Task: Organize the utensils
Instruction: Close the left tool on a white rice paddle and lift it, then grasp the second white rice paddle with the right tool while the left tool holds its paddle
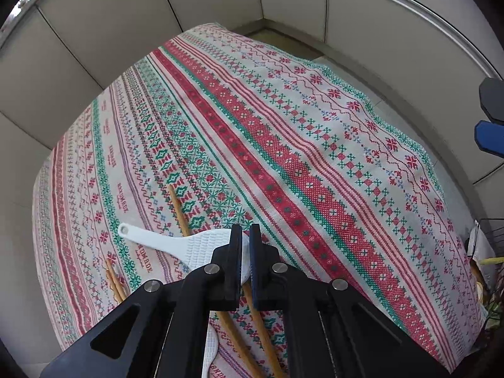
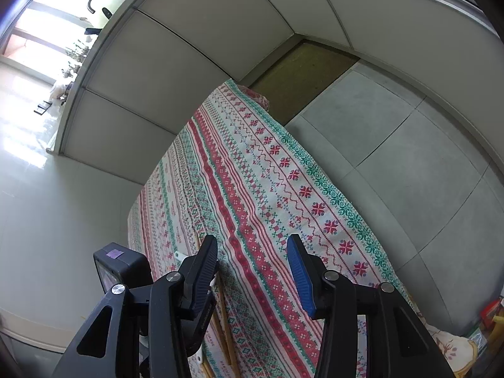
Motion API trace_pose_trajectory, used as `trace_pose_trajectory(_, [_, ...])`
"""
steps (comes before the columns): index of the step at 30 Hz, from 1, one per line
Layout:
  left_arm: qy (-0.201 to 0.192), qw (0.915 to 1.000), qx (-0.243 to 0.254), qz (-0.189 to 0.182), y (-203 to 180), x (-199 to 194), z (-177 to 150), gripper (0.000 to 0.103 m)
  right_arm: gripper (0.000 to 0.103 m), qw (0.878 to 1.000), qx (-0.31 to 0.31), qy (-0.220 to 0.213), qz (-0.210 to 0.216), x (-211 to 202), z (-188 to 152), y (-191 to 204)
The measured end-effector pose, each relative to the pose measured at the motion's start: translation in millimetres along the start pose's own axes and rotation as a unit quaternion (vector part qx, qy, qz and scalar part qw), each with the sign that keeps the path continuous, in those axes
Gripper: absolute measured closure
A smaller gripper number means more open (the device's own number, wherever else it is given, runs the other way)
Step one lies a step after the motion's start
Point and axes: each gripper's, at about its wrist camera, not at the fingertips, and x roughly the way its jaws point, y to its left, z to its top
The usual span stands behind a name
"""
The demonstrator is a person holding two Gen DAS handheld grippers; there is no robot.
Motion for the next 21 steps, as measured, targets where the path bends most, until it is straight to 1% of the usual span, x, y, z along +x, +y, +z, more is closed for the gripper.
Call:
trace_pose_trajectory(2, [-0.008,0.9999,0.003,0.006,0,-4,0,0.099,0.056,1.0,0.0,0.0,0.0,0,0,0])
trace_pose_trajectory(6, [0.006,0.9998,0.014,0.015,-4,0,-3,0.099,0.056,1.0,0.004,0.001,0.001,0,0,-1])
trace_pose_trajectory(9, [0.012,0.9988,0.039,0.025,-12,1,-6,0.097,0.056,1.0,0.004,0.001,0.001,-1,0,-1])
trace_pose_trajectory(12, [0.014,0.9977,0.05,0.043,-15,-5,-10,0.097,0.056,1.0,0.007,0.0,0.003,-1,1,-2])
trace_pose_trajectory(14, [0.014,0.9965,0.06,0.058,-15,-7,-12,0.093,0.056,1.0,0.009,0.001,0.004,-1,1,-3])
trace_pose_trajectory(16, [0.015,0.9958,0.064,0.063,-14,-9,-15,0.083,0.056,1.0,0.006,0.002,0.006,-2,0,-1])
trace_pose_trajectory(17, [0.014,0.9957,0.066,0.064,-13,-10,-17,0.08,0.056,1.0,0.005,0.001,0.006,-2,0,-1])
trace_pose_trajectory(19, [0.013,0.9948,0.074,0.069,-15,-10,-20,0.07,0.056,1.0,0.003,-0.001,0.005,-3,0,0])
trace_pose_trajectory(21, [0.012,0.9937,0.086,0.072,-18,-9,-22,0.065,0.056,1.0,0.004,-0.002,0.006,-4,0,-1])
